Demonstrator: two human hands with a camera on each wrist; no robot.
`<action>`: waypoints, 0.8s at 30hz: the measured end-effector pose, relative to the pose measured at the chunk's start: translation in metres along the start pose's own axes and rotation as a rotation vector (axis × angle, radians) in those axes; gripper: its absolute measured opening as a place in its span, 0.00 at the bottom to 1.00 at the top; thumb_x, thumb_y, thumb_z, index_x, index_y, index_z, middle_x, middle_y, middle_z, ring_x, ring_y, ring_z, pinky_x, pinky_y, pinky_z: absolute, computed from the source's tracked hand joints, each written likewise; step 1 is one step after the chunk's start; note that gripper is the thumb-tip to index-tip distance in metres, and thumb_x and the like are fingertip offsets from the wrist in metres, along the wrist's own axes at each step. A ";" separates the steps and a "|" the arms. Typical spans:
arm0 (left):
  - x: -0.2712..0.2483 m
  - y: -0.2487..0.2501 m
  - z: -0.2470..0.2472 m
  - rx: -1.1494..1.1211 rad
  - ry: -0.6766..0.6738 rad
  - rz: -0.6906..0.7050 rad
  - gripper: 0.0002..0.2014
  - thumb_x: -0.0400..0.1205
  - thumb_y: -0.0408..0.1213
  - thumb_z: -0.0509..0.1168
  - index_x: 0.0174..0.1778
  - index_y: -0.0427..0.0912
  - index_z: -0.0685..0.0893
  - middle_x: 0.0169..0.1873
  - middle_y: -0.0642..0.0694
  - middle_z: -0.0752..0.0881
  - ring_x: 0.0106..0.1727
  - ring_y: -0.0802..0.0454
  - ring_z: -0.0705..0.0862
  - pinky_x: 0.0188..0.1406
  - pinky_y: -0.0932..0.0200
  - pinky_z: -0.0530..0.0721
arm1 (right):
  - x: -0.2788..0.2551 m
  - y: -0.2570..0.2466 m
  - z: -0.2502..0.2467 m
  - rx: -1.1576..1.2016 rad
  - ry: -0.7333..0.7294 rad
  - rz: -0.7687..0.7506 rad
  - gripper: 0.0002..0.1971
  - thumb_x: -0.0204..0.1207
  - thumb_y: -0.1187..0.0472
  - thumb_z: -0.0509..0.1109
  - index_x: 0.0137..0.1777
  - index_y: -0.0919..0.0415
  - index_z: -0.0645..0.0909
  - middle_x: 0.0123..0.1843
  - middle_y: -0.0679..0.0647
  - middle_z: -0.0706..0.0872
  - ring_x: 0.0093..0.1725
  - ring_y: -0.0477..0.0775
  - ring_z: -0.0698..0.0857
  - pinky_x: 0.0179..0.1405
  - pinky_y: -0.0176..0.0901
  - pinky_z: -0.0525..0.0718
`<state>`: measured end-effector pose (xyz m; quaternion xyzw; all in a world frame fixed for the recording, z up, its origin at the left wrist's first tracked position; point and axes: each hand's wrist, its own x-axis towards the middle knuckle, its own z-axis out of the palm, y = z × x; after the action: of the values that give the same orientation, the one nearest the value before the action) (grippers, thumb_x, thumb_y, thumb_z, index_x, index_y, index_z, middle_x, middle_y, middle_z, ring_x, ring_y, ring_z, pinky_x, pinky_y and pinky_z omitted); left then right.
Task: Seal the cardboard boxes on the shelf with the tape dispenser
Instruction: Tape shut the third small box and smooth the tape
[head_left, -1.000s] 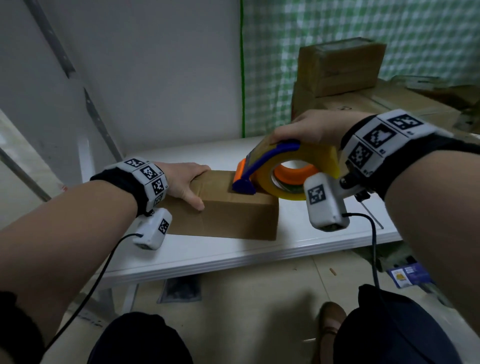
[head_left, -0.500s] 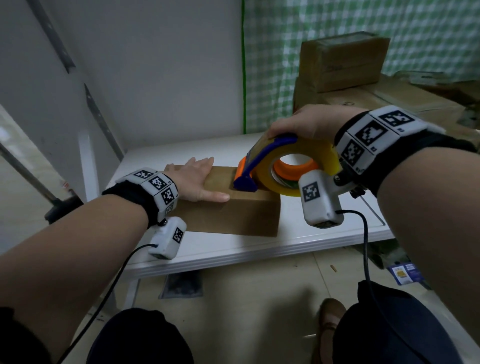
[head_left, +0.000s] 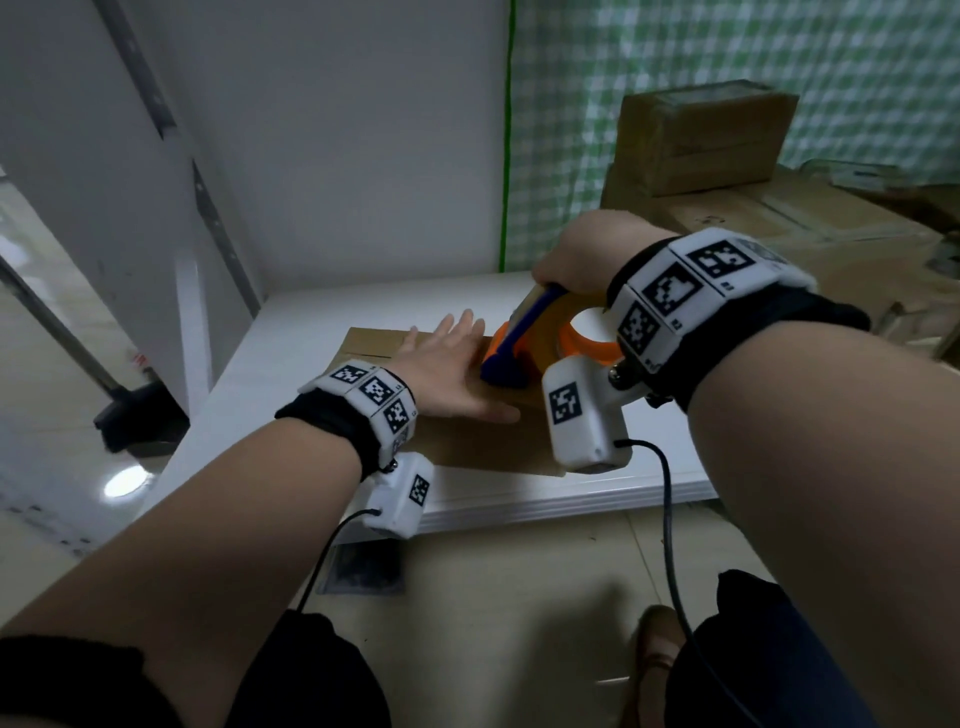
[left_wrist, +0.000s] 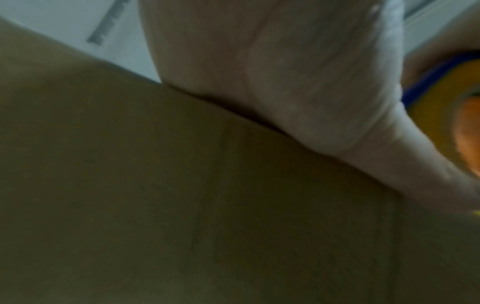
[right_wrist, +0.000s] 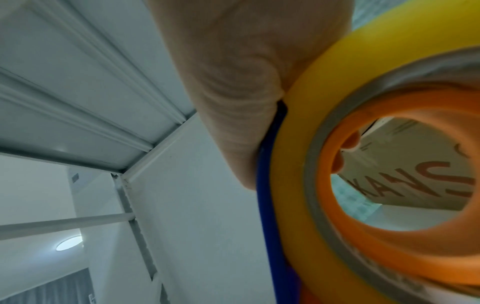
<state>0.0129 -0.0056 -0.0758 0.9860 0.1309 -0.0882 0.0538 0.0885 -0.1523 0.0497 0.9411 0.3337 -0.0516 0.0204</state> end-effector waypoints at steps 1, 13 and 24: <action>-0.005 -0.007 -0.001 0.012 -0.008 -0.029 0.62 0.62 0.80 0.57 0.83 0.47 0.39 0.83 0.47 0.37 0.83 0.47 0.38 0.80 0.36 0.40 | -0.001 0.000 0.001 0.019 0.006 0.016 0.16 0.83 0.57 0.57 0.34 0.62 0.72 0.32 0.55 0.73 0.29 0.52 0.72 0.29 0.40 0.68; -0.019 -0.026 -0.014 0.080 -0.076 -0.148 0.62 0.57 0.81 0.45 0.83 0.48 0.38 0.83 0.48 0.38 0.83 0.45 0.38 0.78 0.31 0.42 | -0.001 0.015 0.007 0.177 0.043 0.075 0.16 0.80 0.50 0.61 0.35 0.59 0.74 0.32 0.54 0.74 0.30 0.51 0.73 0.28 0.40 0.70; 0.011 0.018 -0.011 0.041 -0.086 -0.038 0.65 0.52 0.82 0.56 0.83 0.57 0.43 0.84 0.51 0.41 0.83 0.47 0.38 0.77 0.28 0.40 | -0.002 0.056 0.012 0.417 -0.023 0.072 0.15 0.75 0.43 0.65 0.40 0.55 0.78 0.38 0.53 0.78 0.34 0.49 0.76 0.29 0.40 0.70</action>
<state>0.0299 -0.0183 -0.0655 0.9795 0.1455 -0.1341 0.0377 0.1215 -0.1982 0.0387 0.9356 0.2815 -0.1296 -0.1689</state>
